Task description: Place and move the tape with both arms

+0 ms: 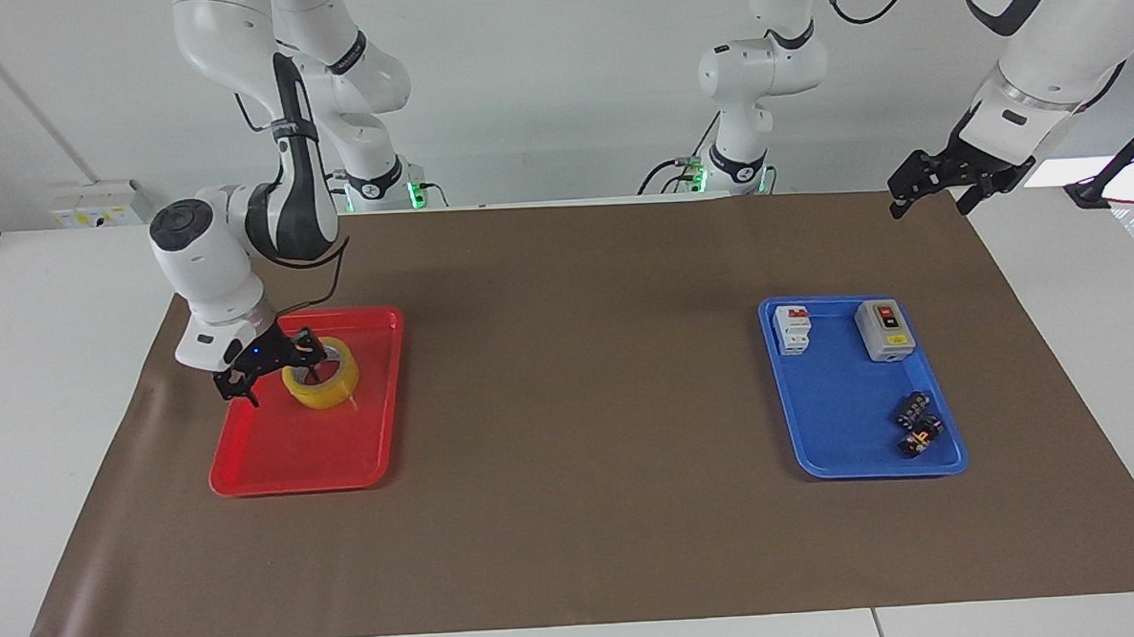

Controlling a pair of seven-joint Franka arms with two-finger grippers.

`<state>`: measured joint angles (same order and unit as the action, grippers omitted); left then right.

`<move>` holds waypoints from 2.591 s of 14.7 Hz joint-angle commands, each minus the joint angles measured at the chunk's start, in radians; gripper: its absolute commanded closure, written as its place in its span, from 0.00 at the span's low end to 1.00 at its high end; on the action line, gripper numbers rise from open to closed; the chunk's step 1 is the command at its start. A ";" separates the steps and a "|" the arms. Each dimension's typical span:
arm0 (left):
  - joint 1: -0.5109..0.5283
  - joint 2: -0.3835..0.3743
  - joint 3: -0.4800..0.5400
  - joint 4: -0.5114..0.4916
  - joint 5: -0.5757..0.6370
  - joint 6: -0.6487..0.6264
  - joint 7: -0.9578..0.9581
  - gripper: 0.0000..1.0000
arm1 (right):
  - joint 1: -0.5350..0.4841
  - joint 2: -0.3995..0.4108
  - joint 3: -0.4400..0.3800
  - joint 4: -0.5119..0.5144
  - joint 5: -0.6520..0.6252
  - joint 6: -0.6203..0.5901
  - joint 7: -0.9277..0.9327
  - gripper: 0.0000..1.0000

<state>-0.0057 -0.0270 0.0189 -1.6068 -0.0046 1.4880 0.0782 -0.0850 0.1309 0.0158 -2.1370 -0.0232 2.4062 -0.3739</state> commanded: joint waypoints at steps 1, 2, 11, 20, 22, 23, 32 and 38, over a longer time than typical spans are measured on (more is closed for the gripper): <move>-0.004 -0.030 0.000 -0.035 0.014 0.011 0.003 0.00 | 0.037 -0.034 0.004 0.031 -0.038 -0.041 0.257 0.00; -0.004 -0.030 0.000 -0.035 0.014 0.011 0.003 0.00 | 0.040 -0.059 0.006 0.054 -0.044 -0.092 0.312 0.00; -0.004 -0.030 0.000 -0.035 0.014 0.009 0.003 0.00 | 0.027 -0.151 0.007 0.431 0.023 -0.703 0.443 0.00; -0.004 -0.030 0.000 -0.035 0.014 0.009 0.003 0.00 | 0.011 -0.171 0.010 0.554 0.008 -0.901 0.514 0.00; -0.004 -0.030 0.000 -0.035 0.014 0.009 0.003 0.00 | 0.013 -0.171 0.019 0.554 -0.023 -0.901 0.504 0.00; -0.004 -0.031 0.000 -0.035 0.014 0.011 0.003 0.00 | 0.028 -0.171 0.020 0.558 -0.036 -0.907 0.500 0.00; -0.004 -0.030 0.000 -0.035 0.014 0.011 0.003 0.00 | 0.054 -0.159 0.010 0.602 0.014 -0.943 0.503 0.00; -0.004 -0.031 0.000 -0.035 0.014 0.011 0.003 0.00 | 0.054 -0.157 0.007 0.608 -0.007 -0.947 0.494 0.00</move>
<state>-0.0057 -0.0272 0.0189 -1.6069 -0.0046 1.4880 0.0782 -0.0194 -0.0304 0.0209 -1.5472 -0.0276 1.4766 0.1319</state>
